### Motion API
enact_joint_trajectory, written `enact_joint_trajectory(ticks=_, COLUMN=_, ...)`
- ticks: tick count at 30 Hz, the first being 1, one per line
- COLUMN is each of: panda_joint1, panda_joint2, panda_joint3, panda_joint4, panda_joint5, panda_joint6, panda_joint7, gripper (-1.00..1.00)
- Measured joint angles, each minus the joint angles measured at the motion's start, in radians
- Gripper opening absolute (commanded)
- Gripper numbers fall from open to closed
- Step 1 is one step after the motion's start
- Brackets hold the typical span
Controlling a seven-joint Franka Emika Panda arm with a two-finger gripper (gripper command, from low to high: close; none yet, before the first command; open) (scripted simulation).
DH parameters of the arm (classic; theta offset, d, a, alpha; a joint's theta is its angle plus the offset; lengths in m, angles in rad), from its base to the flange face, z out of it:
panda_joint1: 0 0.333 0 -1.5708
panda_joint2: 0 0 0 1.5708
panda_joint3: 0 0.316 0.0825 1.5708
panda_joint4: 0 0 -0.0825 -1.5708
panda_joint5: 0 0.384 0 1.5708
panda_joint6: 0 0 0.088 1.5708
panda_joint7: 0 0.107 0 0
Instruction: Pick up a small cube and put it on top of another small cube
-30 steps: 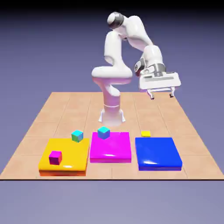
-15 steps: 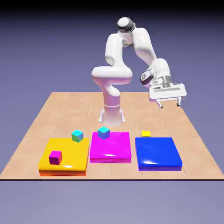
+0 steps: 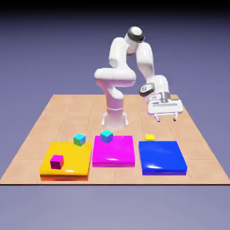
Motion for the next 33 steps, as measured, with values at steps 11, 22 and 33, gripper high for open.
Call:
enact_joint_trajectory(ticks=11, panda_joint1=-0.031, panda_joint2=-0.075, panda_joint3=0.399, panda_joint4=-0.042, panda_joint5=0.16, panda_joint6=0.033, panda_joint7=0.23, gripper=0.0)
enact_joint_trajectory(ticks=22, panda_joint1=-0.231, panda_joint2=-0.199, panda_joint3=0.488, panda_joint4=-0.011, panda_joint5=-0.108, panda_joint6=0.199, panda_joint7=0.502, gripper=0.0)
enact_joint_trajectory(ticks=33, panda_joint1=-0.291, panda_joint2=-0.233, panda_joint3=0.489, panda_joint4=0.002, panda_joint5=-0.203, panda_joint6=0.249, panda_joint7=0.57, gripper=-1.0)
